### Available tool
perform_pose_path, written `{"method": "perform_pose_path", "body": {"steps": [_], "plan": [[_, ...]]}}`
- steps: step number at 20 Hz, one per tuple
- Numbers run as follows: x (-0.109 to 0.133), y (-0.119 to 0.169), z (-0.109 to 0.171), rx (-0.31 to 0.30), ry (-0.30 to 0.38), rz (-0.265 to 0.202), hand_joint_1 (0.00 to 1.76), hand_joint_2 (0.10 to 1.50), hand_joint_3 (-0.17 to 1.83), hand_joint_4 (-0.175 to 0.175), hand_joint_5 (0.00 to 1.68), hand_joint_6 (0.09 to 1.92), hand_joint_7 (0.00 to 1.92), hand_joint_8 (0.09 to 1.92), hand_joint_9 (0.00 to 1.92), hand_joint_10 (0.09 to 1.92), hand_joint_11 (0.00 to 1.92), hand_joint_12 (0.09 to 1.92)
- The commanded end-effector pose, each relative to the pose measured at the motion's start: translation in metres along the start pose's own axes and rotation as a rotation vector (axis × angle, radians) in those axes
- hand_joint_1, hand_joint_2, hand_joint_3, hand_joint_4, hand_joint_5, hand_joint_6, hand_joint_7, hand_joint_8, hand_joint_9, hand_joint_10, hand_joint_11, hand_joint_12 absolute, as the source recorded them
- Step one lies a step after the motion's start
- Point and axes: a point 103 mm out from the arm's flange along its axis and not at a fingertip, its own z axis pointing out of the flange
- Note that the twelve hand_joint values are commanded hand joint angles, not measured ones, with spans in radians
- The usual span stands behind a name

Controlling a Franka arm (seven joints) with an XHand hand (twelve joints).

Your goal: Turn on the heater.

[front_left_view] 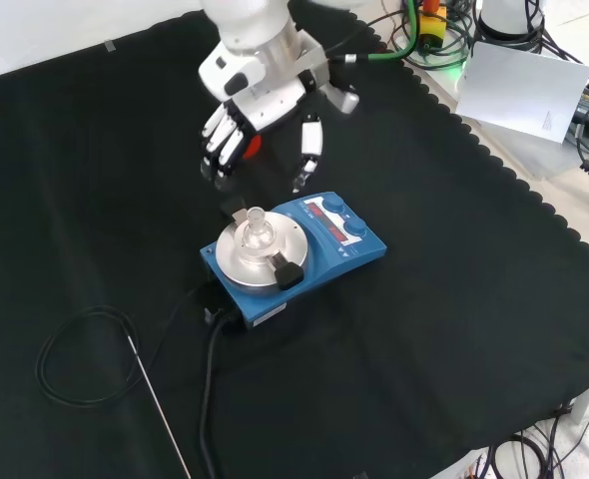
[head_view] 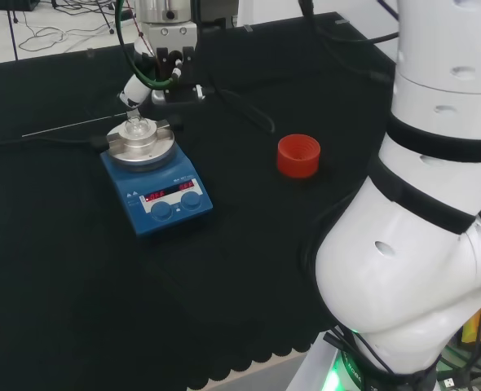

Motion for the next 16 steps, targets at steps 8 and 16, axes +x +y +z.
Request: {"method": "perform_pose_path", "body": {"steps": [8, 16], "plan": [[0.001, -0.085, 0.002, -0.036, -0.032, 0.049, 0.79, 0.65, 0.49, -0.045, 0.45, 0.33, 0.32, 0.72, 0.56, 0.68, 0.34, 1.36], [0.018, -0.121, 0.031, 0.037, -0.064, 0.033, 0.86, 0.65, 0.57, -0.050, 0.48, 0.26, 0.68, 0.75, 0.86, 0.61, 0.46, 1.32]]}}
